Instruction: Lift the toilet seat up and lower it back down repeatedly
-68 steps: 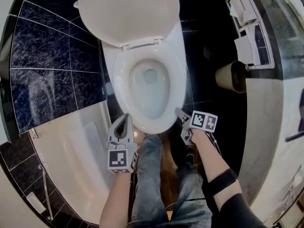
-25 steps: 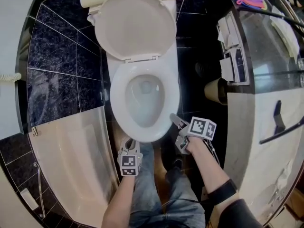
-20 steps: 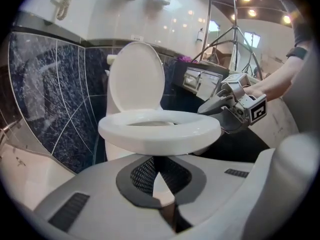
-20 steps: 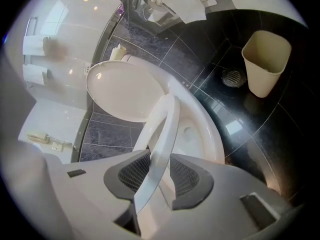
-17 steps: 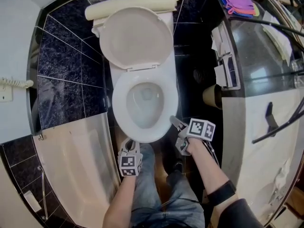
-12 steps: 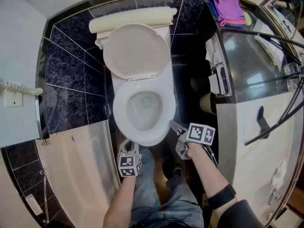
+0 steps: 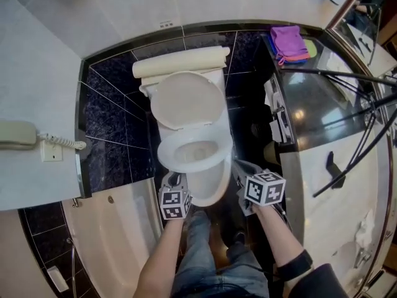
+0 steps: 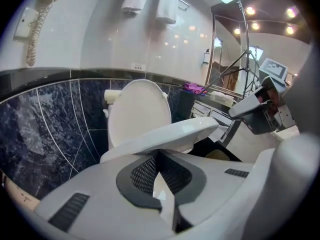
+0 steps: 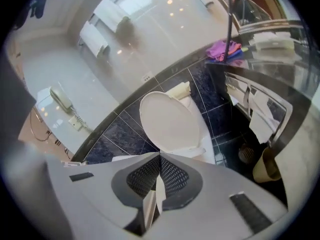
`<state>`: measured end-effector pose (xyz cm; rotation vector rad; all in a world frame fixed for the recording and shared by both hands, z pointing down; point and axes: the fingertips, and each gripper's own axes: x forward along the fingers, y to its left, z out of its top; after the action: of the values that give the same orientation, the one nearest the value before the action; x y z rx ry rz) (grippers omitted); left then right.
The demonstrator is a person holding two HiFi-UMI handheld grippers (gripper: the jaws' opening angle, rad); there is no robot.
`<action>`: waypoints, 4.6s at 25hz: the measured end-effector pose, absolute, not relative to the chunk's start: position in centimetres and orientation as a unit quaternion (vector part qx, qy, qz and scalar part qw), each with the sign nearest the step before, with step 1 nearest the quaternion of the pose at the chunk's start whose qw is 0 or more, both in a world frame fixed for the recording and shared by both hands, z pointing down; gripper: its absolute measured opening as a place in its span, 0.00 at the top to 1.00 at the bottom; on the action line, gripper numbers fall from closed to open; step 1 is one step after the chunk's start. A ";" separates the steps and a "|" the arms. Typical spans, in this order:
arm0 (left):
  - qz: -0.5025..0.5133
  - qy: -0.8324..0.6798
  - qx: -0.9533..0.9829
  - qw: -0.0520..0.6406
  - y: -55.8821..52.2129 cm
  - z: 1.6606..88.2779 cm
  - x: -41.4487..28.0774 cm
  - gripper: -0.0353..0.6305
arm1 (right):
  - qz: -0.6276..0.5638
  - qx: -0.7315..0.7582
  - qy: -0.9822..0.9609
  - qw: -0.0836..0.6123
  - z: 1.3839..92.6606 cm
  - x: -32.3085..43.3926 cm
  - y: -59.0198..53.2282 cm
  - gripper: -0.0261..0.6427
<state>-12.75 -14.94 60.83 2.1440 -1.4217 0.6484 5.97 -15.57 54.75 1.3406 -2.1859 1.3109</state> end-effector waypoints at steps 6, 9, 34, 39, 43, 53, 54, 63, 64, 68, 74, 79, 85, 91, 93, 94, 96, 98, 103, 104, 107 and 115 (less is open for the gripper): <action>0.238 -0.509 0.796 0.223 -21.1 58.3 -12.8 0.96 | 0.377 0.470 -0.781 0.163 51.7 4.7 -18.0 0.94; 0.232 -0.506 0.803 0.211 -24.6 57.1 -12.7 0.96 | 0.349 0.471 -0.791 0.176 51.1 4.2 -19.4 0.94; 0.252 -0.494 0.814 0.173 -37.4 56.0 -14.3 0.96 | 0.298 0.468 -0.806 0.209 50.8 1.4 -24.2 0.94; 0.250 -0.499 0.813 0.167 -36.3 54.2 -14.4 0.96 | 0.282 0.465 -0.812 0.210 49.9 1.1 -24.0 0.94; 0.243 -0.499 0.817 0.158 -34.0 51.4 -14.1 0.96 | 0.268 0.463 -0.818 0.213 48.6 1.1 -23.4 0.94; 0.220 -0.519 0.812 0.153 -21.1 41.1 -13.0 0.96 | 0.209 0.437 -0.848 0.214 41.5 1.7 -17.5 0.94; 0.220 -0.521 0.811 0.150 -19.5 40.2 -12.9 0.96 | 0.203 0.435 -0.851 0.215 40.7 2.0 -16.6 0.94; 0.209 -0.535 0.809 0.125 -6.8 34.1 -11.3 0.96 | 0.187 0.433 -0.858 0.205 35.7 5.6 -7.3 0.94; 0.206 -0.538 0.808 0.121 -5.8 33.6 -11.2 0.96 | 0.186 0.432 -0.858 0.205 35.4 5.9 -6.4 0.94; 0.184 -0.553 0.804 0.117 -2.7 31.6 -10.8 0.96 | 0.173 0.425 -0.864 0.207 34.0 6.8 -3.7 0.94; 0.156 -0.555 0.809 0.115 1.2 29.5 -9.2 0.96 | 0.157 0.427 -0.865 0.213 32.6 8.6 -1.2 0.94; 0.165 -0.545 0.814 0.111 3.8 29.4 -8.3 0.96 | 0.155 0.427 -0.867 0.207 31.8 8.9 0.5 0.94; 0.164 -0.545 0.815 0.112 5.2 29.9 -8.0 0.96 | 0.155 0.426 -0.867 0.206 32.1 9.4 1.6 0.94; 0.165 -0.546 0.814 0.114 5.5 30.4 -8.3 0.96 | 0.159 0.426 -0.866 0.211 32.6 9.4 1.7 0.94; 0.167 -0.546 0.813 0.115 5.6 30.6 -8.4 0.96 | 0.162 0.425 -0.865 0.211 32.9 9.3 1.8 0.94; 0.168 -0.546 0.813 0.116 5.7 30.7 -8.5 0.96 | 0.165 0.425 -0.865 0.212 33.1 9.3 1.9 0.94; 0.169 -0.546 0.812 0.118 5.6 30.9 -8.5 0.96 | 0.168 0.424 -0.864 0.213 33.4 9.2 1.9 0.94; 0.170 -0.545 0.812 0.119 5.3 31.1 -8.5 0.96 | 0.170 0.423 -0.863 0.215 33.6 9.2 1.7 0.94; 0.173 -0.544 0.811 0.124 4.5 31.7 -8.7 0.96 | 0.175 0.425 -0.861 0.217 34.1 9.0 0.9 0.94; 0.174 -0.544 0.811 0.125 4.3 31.8 -8.7 0.96 | 0.175 0.425 -0.861 0.218 34.2 9.0 0.7 0.94; 0.178 -0.542 0.811 0.132 3.9 32.7 -8.9 0.96 | 0.166 0.429 -0.857 0.230 35.1 9.0 0.2 0.94; 0.188 -0.527 0.815 0.149 -0.5 35.6 -9.6 0.96 | 0.121 0.431 -0.849 0.281 37.4 7.3 -5.3 0.86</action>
<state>-9.55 -0.47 35.55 2.3434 -1.5138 0.5400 7.35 -5.25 37.37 1.1544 -2.2759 0.3255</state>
